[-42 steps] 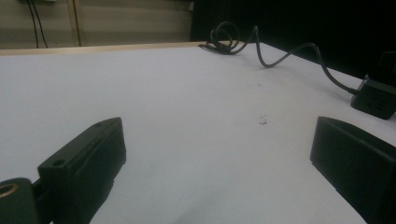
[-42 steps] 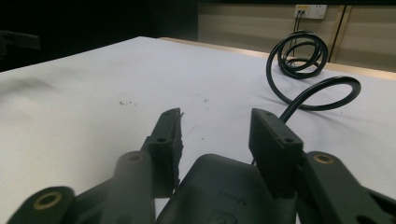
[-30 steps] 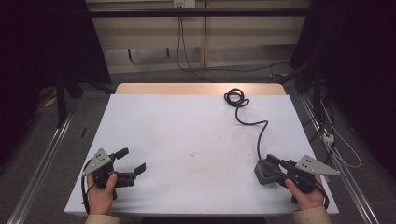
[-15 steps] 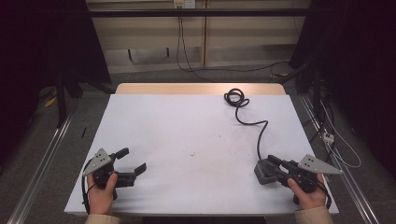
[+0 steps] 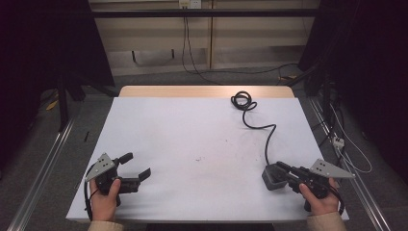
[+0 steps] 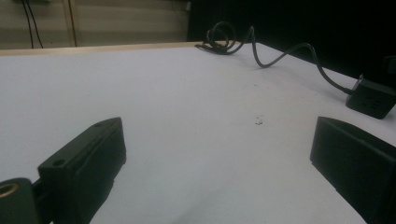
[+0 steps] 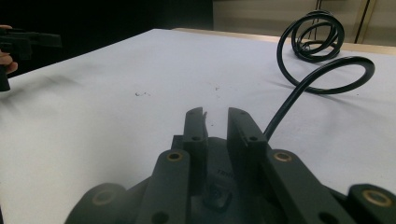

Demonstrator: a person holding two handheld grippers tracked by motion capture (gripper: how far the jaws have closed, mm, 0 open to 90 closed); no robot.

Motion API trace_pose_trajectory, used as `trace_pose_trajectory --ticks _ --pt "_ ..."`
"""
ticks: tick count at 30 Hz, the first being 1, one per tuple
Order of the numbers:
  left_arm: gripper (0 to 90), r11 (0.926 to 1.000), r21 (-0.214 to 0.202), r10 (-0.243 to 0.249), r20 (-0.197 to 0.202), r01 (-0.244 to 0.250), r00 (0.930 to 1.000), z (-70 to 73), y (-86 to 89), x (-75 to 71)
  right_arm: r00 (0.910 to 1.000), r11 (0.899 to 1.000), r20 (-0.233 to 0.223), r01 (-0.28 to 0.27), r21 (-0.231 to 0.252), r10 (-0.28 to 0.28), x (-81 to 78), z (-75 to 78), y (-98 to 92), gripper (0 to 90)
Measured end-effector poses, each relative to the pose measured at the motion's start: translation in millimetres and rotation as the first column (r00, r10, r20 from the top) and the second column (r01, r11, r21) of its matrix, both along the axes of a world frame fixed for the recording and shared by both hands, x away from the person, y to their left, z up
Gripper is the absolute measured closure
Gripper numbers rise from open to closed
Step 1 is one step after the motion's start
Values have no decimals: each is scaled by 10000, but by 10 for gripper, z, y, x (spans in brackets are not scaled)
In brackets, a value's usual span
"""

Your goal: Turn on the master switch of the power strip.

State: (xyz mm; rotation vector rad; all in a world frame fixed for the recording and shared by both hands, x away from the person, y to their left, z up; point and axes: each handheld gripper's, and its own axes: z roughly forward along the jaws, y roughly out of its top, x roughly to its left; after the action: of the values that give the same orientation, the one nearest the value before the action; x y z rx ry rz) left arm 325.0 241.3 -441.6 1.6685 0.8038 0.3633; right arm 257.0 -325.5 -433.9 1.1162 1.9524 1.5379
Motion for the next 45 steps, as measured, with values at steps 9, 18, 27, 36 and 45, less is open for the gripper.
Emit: trace_pose_trajectory --ticks 9,18,27,36,45 --pt "32 10000 19 -3 -13 3 10000 -1 2 -1 9999 9999 -38 -123 3 123 -2 -1 0 820" --pt "32 10000 28 -6 4 6 10000 0 2 -3 9995 9995 -115 -294 -106 293 -17 8 -15 858" --pt "34 10000 33 58 -11 -58 10000 3 -1 -3 9993 9994 -136 -350 -30 349 -23 4 -53 883" --pt "34 10000 23 42 15 -42 10000 7 7 -8 9989 9990 -148 -448 30 448 -32 14 -47 894" --pt "34 10000 -25 69 13 -69 10000 6 8 -8 9985 9986 -156 -530 -6 530 -35 23 -35 900"
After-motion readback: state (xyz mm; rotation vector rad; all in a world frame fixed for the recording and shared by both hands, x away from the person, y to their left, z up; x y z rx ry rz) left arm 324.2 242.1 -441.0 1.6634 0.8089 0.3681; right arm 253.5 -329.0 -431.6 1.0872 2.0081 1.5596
